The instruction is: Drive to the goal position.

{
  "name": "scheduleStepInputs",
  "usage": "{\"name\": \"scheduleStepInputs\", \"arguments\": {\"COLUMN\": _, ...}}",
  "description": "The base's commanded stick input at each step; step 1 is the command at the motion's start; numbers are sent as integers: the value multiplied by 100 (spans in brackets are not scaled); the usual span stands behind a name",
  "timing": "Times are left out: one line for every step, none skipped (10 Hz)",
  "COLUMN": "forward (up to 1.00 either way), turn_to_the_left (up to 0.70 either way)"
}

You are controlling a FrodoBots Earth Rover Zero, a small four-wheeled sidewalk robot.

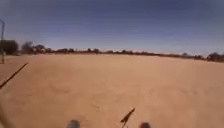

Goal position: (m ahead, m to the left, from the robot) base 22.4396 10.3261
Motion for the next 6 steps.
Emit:
{"name": "scheduleStepInputs", "arguments": {"forward": 70, "turn_to_the_left": 0}}
{"name": "scheduleStepInputs", "arguments": {"forward": 70, "turn_to_the_left": 0}}
{"name": "scheduleStepInputs", "arguments": {"forward": 70, "turn_to_the_left": 0}}
{"name": "scheduleStepInputs", "arguments": {"forward": 70, "turn_to_the_left": 0}}
{"name": "scheduleStepInputs", "arguments": {"forward": 70, "turn_to_the_left": 0}}
{"name": "scheduleStepInputs", "arguments": {"forward": 70, "turn_to_the_left": 0}}
